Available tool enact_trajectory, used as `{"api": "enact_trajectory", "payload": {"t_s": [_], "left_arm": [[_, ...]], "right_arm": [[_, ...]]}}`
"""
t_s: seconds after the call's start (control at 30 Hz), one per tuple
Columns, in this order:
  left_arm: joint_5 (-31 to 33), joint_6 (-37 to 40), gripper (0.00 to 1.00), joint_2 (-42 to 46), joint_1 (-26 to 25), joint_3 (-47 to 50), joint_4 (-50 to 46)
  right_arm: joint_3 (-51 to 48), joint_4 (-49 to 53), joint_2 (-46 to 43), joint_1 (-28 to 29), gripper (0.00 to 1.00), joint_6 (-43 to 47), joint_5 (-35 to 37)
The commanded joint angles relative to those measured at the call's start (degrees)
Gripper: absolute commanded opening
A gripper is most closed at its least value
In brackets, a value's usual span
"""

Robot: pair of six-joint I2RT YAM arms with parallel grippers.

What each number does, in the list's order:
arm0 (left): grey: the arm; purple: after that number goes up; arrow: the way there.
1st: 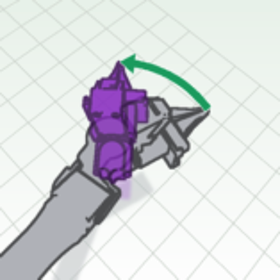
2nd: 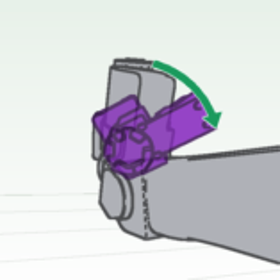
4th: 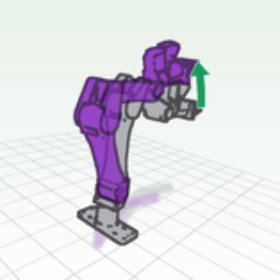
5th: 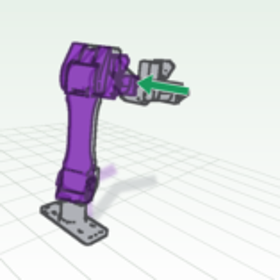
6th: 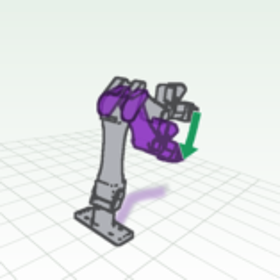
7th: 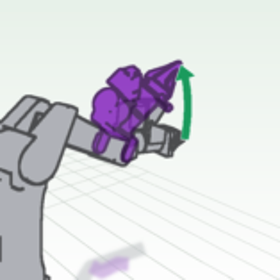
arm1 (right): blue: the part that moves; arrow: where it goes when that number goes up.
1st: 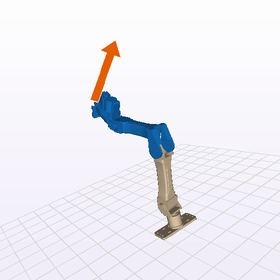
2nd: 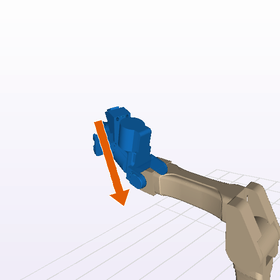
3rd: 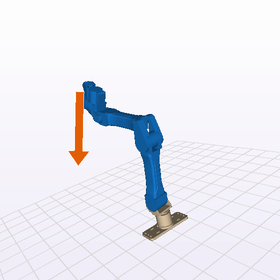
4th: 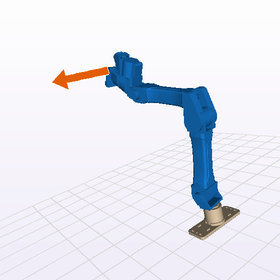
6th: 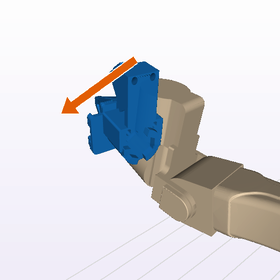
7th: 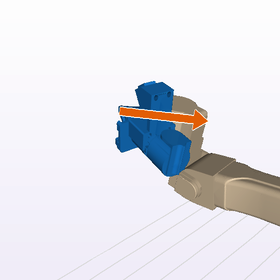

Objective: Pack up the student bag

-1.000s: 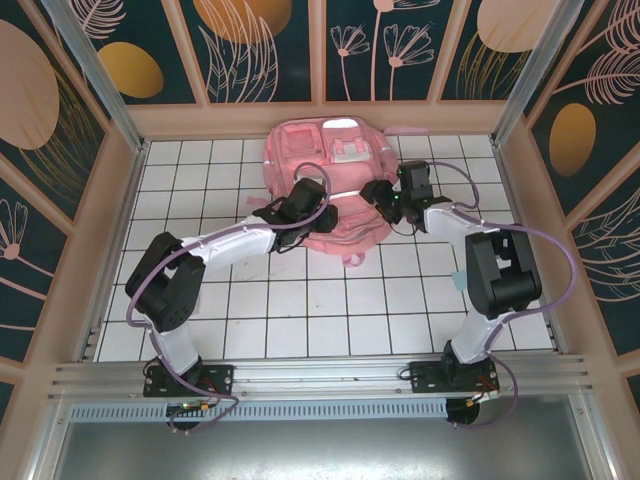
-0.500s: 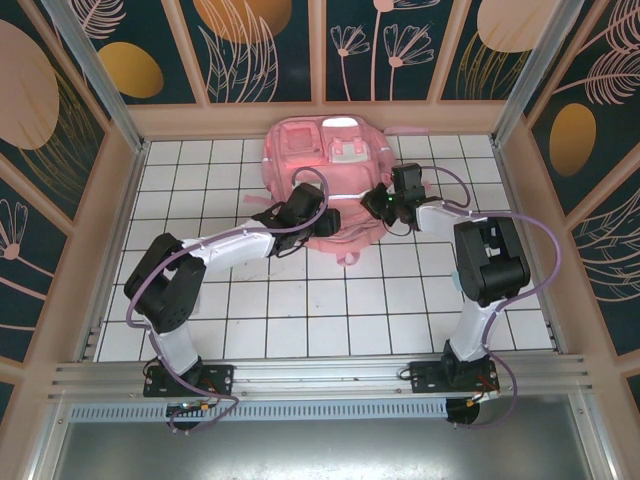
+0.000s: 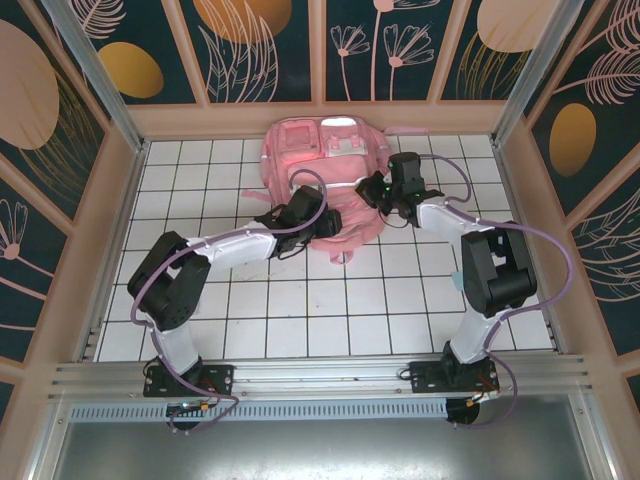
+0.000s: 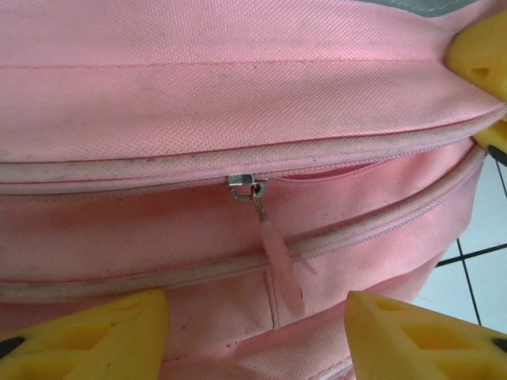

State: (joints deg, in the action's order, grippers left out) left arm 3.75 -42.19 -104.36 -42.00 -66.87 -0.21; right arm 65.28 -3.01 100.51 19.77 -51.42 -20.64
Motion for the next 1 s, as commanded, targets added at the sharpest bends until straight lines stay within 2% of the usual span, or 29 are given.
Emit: {"api": "enact_trajectory", "payload": {"t_s": [0.0,0.1,0.2,0.23,0.33,0.37,0.5,0.57,0.67,0.77,0.97], "left_arm": [[1.8,-1.2,0.59,-2.2,0.0,-2.6,0.2],[4.7,-0.5,0.55,-3.9,0.0,-3.5,-1.1],[6.8,-0.2,0.46,-5.0,0.0,-3.6,-1.1],[7.1,0.0,0.39,-5.2,0.0,-3.7,-0.9],[8.7,0.5,0.06,-5.2,0.0,-3.8,-0.8],[9.4,0.9,0.00,-4.8,0.0,-3.7,-0.9],[10.5,2.3,0.00,-0.8,1.1,0.7,0.5],[8.5,4.3,0.00,1.8,2.6,3.8,1.8],[4.6,11.5,0.00,4.9,4.2,6.2,0.6],[3.3,19.3,0.00,5.8,4.2,5.0,-4.9],[9.9,27.4,0.00,3.0,6.0,0.8,-15.2]], "right_arm": [[2.6,-5.2,-2.2,1.8,0.00,-0.8,-1.9],[2.3,-6.5,-1.7,2.2,0.00,-1.5,-2.5],[2.6,-6.9,-1.7,2.5,0.00,-1.6,-2.9],[2.7,-6.8,-1.7,2.6,0.00,-1.5,-2.9],[2.6,-6.5,-1.8,2.5,0.00,-1.0,-2.6],[2.4,-6.5,-1.9,2.5,0.00,-0.7,-2.5],[1.7,-5.8,-2.3,1.7,0.00,0.5,-2.0],[1.3,-5.2,-2.7,1.1,0.00,1.5,-1.5],[1.4,-3.8,-3.3,0.2,0.00,3.9,-0.9],[2.4,-1.5,-3.3,-0.1,0.00,6.6,-0.1],[5.2,3.5,-2.6,-0.3,0.00,12.0,0.7]]}}
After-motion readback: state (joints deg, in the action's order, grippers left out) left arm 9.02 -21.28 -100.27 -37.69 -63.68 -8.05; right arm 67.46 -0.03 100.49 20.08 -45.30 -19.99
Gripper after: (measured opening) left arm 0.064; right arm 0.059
